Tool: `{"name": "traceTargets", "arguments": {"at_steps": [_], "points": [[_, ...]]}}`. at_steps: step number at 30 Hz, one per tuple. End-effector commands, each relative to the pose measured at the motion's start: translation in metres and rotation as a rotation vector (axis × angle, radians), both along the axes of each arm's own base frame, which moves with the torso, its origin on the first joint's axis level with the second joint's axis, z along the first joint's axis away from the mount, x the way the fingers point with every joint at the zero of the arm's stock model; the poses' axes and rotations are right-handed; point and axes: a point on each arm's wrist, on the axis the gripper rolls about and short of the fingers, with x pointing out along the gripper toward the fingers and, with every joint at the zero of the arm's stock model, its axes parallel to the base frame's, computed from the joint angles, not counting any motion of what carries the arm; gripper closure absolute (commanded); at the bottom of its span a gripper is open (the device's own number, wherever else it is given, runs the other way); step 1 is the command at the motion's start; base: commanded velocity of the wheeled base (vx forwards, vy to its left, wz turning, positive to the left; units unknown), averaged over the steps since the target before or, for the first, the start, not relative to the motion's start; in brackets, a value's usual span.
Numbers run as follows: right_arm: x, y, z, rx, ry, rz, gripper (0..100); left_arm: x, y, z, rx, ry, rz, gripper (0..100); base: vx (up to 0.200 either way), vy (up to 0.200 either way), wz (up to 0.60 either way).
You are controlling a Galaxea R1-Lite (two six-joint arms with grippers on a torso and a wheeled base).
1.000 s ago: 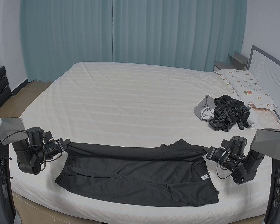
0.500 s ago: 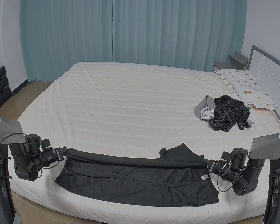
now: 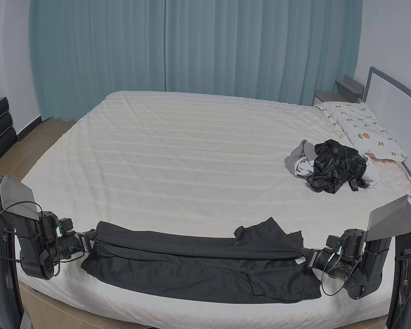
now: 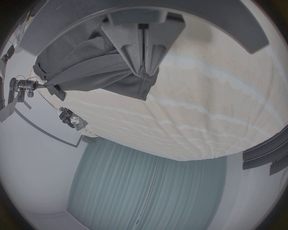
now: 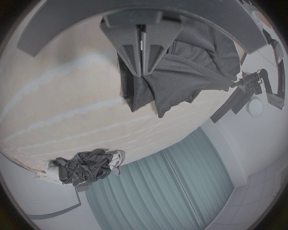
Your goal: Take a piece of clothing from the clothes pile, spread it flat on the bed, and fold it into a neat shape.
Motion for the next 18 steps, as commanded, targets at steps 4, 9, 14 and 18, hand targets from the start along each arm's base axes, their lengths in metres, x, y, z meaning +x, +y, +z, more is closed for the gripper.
{"name": "traceTargets", "arguments": {"at_steps": [4,9,14,18], "points": [[-0.011,0.003,0.001,-0.005,0.027,0.013,100,-0.007,-0.002,-0.014,-0.009,0.045,0.001,100,0.000,0.000,0.00],[-0.016,0.000,0.003,0.005,0.043,0.004,100,-0.009,-0.002,-0.015,-0.015,0.054,0.003,100,0.000,0.000,0.00],[-0.021,0.006,0.000,0.004,0.064,0.026,100,-0.011,-0.002,-0.016,-0.022,0.066,0.005,100,0.000,0.000,0.00],[-0.022,0.009,-0.001,0.003,0.067,0.032,100,-0.012,-0.002,-0.016,-0.024,0.069,0.006,100,0.000,0.000,0.00]]}}
